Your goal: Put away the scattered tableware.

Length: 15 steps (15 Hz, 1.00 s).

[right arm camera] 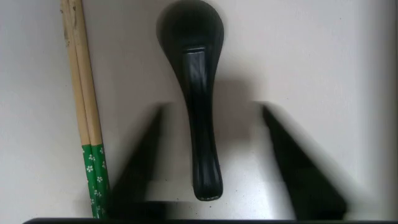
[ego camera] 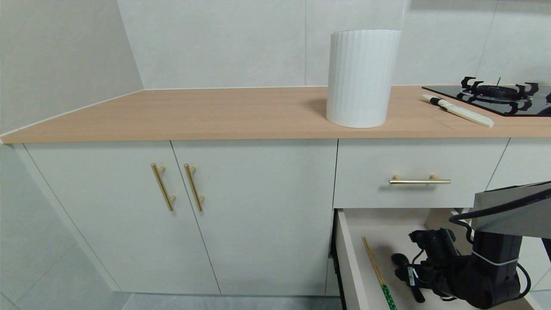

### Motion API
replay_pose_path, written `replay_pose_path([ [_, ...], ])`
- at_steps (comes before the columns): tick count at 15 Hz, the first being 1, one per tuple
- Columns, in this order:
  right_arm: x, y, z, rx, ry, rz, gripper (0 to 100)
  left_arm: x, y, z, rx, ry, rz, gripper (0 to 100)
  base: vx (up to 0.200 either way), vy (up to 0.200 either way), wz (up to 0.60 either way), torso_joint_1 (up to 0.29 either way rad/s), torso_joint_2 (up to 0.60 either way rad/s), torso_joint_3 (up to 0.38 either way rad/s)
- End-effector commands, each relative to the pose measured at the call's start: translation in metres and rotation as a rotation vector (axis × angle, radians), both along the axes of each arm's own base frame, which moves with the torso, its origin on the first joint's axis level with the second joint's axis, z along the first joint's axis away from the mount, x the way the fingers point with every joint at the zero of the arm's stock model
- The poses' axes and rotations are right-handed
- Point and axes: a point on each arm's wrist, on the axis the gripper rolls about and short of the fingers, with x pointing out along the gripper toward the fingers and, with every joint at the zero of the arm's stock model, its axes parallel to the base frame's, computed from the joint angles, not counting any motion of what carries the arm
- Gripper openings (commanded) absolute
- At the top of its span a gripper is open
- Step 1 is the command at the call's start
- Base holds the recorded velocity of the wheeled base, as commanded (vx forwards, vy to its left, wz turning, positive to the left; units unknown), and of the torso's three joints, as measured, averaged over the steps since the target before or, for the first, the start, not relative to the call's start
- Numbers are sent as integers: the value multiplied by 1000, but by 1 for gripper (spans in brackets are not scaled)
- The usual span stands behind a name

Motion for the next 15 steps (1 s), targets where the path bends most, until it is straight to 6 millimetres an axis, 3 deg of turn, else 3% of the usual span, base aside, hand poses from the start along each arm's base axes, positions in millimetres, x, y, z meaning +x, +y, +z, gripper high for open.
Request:
replay_pose_path([
  [1,-1,0,2,0,-4,0,100,0,0,0,0,1,0,100,0,0,0,0,0,0],
  [4,-3,-1,8,-6,-39,-5,100,0,0,0,0,1,0,100,0,0,0,0,0,0],
  [10,-21,5,69,17,-186,37,100,0,0,0,0,-1,0,100,0,0,0,0,0,0],
  [15,-51,20,120,33,-231,138,100,0,0,0,0,1,0,100,0,0,0,0,0,0],
])
